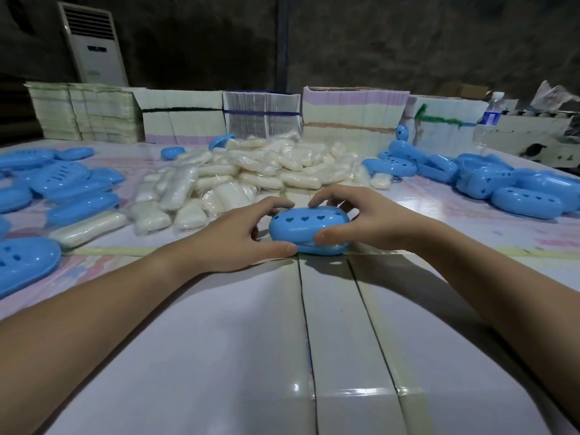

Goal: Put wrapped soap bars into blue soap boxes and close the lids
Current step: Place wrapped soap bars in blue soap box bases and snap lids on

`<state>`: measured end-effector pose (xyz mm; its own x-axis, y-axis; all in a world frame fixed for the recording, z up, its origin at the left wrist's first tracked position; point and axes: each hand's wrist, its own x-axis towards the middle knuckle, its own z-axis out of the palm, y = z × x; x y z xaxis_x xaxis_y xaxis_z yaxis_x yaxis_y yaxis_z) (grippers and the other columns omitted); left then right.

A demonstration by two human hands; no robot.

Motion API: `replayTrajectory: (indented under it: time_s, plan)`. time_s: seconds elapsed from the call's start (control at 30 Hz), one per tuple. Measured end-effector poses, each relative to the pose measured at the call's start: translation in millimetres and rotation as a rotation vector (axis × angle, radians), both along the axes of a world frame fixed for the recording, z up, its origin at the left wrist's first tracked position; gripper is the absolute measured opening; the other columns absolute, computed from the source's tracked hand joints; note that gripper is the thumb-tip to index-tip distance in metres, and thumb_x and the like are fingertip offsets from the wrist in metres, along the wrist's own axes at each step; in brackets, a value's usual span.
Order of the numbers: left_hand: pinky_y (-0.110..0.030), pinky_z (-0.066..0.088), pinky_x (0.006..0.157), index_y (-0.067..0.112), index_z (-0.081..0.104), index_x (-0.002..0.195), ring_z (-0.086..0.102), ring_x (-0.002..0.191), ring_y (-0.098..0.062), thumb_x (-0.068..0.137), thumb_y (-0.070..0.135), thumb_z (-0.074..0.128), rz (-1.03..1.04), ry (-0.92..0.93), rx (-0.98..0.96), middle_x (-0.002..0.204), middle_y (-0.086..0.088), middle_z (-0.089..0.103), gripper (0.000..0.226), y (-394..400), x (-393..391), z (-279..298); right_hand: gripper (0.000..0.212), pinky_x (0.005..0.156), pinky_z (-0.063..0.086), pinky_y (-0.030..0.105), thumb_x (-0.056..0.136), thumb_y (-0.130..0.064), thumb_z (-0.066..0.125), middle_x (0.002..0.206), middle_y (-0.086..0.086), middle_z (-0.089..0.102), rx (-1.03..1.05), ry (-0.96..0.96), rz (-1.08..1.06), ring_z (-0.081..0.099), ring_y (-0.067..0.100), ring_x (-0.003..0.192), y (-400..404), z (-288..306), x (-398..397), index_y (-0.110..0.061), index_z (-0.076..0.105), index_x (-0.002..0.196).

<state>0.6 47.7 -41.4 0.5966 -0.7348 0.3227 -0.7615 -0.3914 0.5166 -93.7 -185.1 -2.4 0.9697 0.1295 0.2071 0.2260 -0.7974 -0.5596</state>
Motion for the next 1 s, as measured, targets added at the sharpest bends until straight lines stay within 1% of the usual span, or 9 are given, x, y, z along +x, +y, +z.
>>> replayTrajectory:
  time_s: [0.17, 0.27, 0.37, 0.47, 0.57, 0.7, 0.83, 0.93, 1.0]
  plan:
    - [-0.007, 0.039, 0.064, 0.057, 0.043, 0.129, 0.053, 0.074, 0.009, 0.084, 0.049, 0.074, -0.016, 0.021, -0.032, 0.109, 0.035, 0.054, 0.056, -1, 0, 2, 0.048, 0.075, 0.049, 0.02, 0.065, -0.059, 0.068, 0.111, -0.017, 0.053, -0.056, -0.031, -0.011, 0.054, 0.008, 0.096, 4, 5, -4, -0.048, 0.054, 0.109]
    - [-0.005, 0.037, 0.063, 0.056, 0.045, 0.131, 0.051, 0.075, 0.009, 0.084, 0.05, 0.074, -0.018, 0.006, -0.023, 0.096, 0.048, 0.051, 0.056, -1, -1, 1, 0.052, 0.071, 0.041, 0.019, 0.069, -0.059, 0.074, 0.11, -0.021, 0.05, -0.157, 0.039, -0.021, 0.053, 0.004, 0.094, -2, 8, -6, -0.05, 0.049, 0.114]
    - [-0.002, 0.036, 0.062, 0.051, 0.047, 0.131, 0.051, 0.076, 0.017, 0.084, 0.05, 0.074, -0.026, 0.008, -0.015, 0.089, 0.055, 0.048, 0.054, -2, 1, 0, 0.047, 0.071, 0.041, 0.02, 0.077, -0.052, 0.077, 0.109, -0.02, 0.051, -0.178, 0.065, -0.029, 0.054, 0.006, 0.093, -4, 10, -5, -0.05, 0.05, 0.115]
    - [-0.008, 0.038, 0.059, 0.051, 0.047, 0.13, 0.053, 0.076, 0.017, 0.083, 0.053, 0.073, -0.023, 0.005, 0.0, 0.089, 0.055, 0.049, 0.054, -4, 1, 2, 0.046, 0.071, 0.04, 0.019, 0.076, -0.052, 0.076, 0.108, -0.018, 0.053, -0.153, 0.088, -0.036, 0.056, 0.006, 0.09, -5, 10, -4, -0.048, 0.053, 0.116]
    - [-0.006, 0.039, 0.06, 0.052, 0.049, 0.127, 0.054, 0.077, 0.015, 0.081, 0.055, 0.075, -0.02, 0.0, -0.006, 0.094, 0.054, 0.049, 0.054, -5, 1, 4, 0.05, 0.07, 0.039, 0.018, 0.073, -0.054, 0.078, 0.106, -0.016, 0.053, -0.139, 0.084, -0.058, 0.057, 0.005, 0.085, -5, 10, -3, -0.046, 0.055, 0.117]
    - [-0.017, 0.035, 0.062, 0.047, 0.051, 0.129, 0.051, 0.079, 0.021, 0.072, 0.065, 0.076, 0.013, -0.069, 0.018, 0.089, 0.051, 0.052, 0.064, -8, -4, 8, 0.054, 0.073, 0.04, 0.019, 0.072, -0.054, 0.078, 0.107, -0.012, 0.055, -0.094, 0.101, -0.068, 0.057, 0.005, 0.088, -6, 8, -1, -0.041, 0.058, 0.121]
    - [-0.026, 0.037, 0.068, 0.047, 0.049, 0.132, 0.048, 0.082, 0.02, 0.067, 0.081, 0.056, 0.078, -0.2, 0.058, 0.102, 0.033, 0.053, 0.074, -10, -7, 7, 0.061, 0.079, 0.043, 0.017, 0.073, -0.053, 0.079, 0.113, -0.013, 0.057, -0.079, 0.133, -0.029, 0.057, 0.005, 0.097, -11, 8, -2, -0.041, 0.055, 0.128]
    - [-0.027, 0.037, 0.069, 0.049, 0.049, 0.132, 0.049, 0.078, 0.016, 0.074, 0.08, 0.047, 0.093, -0.209, 0.066, 0.091, 0.036, 0.052, 0.066, -9, -6, 7, 0.078, 0.078, 0.043, 0.011, 0.068, -0.047, 0.083, 0.118, -0.026, 0.053, -0.166, 0.11, 0.016, 0.051, -0.005, 0.105, -12, 4, -6, -0.045, 0.045, 0.136]
    - [-0.026, 0.036, 0.064, 0.05, 0.05, 0.128, 0.051, 0.078, 0.015, 0.074, 0.083, 0.042, 0.087, -0.19, 0.054, 0.082, 0.039, 0.053, 0.064, -8, -4, 7, 0.069, 0.073, 0.042, 0.005, 0.073, -0.041, 0.081, 0.113, -0.027, 0.054, -0.167, 0.013, 0.041, 0.05, -0.009, 0.102, -11, 1, -5, -0.046, 0.047, 0.132]
